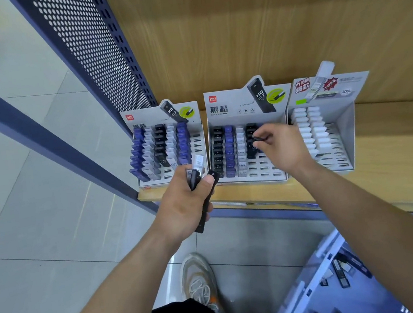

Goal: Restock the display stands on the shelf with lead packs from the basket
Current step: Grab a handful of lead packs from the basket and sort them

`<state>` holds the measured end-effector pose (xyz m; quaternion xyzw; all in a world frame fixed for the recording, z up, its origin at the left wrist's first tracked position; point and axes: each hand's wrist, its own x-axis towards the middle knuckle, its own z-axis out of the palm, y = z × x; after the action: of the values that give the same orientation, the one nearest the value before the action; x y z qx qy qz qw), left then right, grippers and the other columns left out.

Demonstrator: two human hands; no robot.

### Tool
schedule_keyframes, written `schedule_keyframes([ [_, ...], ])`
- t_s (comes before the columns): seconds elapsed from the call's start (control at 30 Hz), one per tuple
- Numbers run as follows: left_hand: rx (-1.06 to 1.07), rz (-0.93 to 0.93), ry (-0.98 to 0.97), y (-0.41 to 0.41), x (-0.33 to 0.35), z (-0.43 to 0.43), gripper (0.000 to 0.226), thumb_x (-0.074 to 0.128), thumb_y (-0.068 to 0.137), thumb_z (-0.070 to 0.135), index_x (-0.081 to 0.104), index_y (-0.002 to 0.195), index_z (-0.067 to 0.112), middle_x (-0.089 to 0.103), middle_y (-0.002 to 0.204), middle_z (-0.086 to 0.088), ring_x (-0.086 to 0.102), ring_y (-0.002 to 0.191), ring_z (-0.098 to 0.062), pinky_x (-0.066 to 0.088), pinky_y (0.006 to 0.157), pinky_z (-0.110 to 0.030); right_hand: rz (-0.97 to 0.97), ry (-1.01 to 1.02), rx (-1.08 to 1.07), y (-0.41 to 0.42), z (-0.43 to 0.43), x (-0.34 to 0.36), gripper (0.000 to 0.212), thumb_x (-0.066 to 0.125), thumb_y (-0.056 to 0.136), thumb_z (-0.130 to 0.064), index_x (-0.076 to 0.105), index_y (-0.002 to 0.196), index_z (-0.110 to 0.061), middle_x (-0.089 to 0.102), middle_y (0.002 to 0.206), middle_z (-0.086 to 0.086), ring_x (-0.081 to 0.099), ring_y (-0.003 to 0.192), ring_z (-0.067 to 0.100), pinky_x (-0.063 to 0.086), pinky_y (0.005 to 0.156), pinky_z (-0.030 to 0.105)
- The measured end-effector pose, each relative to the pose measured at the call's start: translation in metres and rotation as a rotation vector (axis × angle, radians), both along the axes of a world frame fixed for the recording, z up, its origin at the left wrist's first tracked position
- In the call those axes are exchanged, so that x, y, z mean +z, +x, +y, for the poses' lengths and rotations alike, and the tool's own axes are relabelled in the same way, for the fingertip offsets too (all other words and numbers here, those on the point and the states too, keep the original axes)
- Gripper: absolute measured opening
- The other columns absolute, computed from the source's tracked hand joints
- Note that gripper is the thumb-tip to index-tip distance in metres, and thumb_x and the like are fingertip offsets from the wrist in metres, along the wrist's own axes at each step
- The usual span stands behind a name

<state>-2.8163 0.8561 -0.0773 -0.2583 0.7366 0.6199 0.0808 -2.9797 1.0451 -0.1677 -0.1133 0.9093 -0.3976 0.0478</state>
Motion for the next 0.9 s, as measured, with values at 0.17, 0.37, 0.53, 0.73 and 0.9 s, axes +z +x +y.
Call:
schedule_keyframes([
  [0.17,0.001,0.005,0.018,-0.002,0.0,0.001,0.016,0.057,0.103,0.028,0.051,0.116,0.02,0.065,0.088,-0.006,0.057,0.057,-0.012,0.051,0.051,-0.022,0.077,0.083,0.046,-0.002,0.001,-0.002,0.016,0.073,0.089,-0.012,0.075,0.105,-0.013,0.073,0.098,0.004,0.065,0.078,0.016,0.056,0.084,0.035],
  [0.37,0.018,0.018,0.056,-0.002,0.003,0.002,0.018,0.056,0.103,0.028,0.051,0.119,0.022,0.066,0.088,-0.003,0.057,0.058,-0.013,0.048,0.048,-0.021,0.171,0.165,0.164,0.0,0.002,-0.004,0.017,0.066,0.095,-0.014,0.076,0.108,-0.012,0.062,0.104,0.004,0.055,0.085,0.013,0.043,0.082,0.025],
  [0.53,0.035,0.04,0.093,-0.002,0.004,0.003,0.019,0.057,0.103,0.028,0.052,0.12,0.022,0.067,0.085,-0.001,0.058,0.06,-0.013,0.051,0.053,-0.024,0.09,0.194,0.189,0.002,-0.005,-0.004,0.009,0.069,0.091,-0.009,0.076,0.095,-0.013,0.06,0.09,-0.001,0.061,0.079,0.017,0.053,0.083,0.035],
  [0.73,0.04,0.059,0.151,-0.003,0.008,0.006,0.024,0.057,0.103,0.028,0.052,0.125,0.021,0.067,0.085,-0.001,0.058,0.061,-0.014,0.052,0.054,-0.025,0.039,-0.109,0.016,0.028,-0.01,0.044,0.011,0.065,0.094,-0.02,0.074,0.087,-0.017,0.068,0.079,-0.004,0.062,0.067,0.009,0.052,0.07,0.027],
  [0.9,0.011,0.074,0.16,-0.005,0.013,0.014,0.015,0.054,0.104,0.028,0.054,0.116,0.02,0.067,0.084,-0.001,0.059,0.057,-0.013,0.051,0.05,-0.025,-0.516,-0.467,0.305,0.072,-0.021,0.093,0.012,0.061,0.098,-0.019,0.073,0.098,-0.017,0.068,0.079,0.005,0.064,0.065,0.016,0.056,0.066,0.029],
])
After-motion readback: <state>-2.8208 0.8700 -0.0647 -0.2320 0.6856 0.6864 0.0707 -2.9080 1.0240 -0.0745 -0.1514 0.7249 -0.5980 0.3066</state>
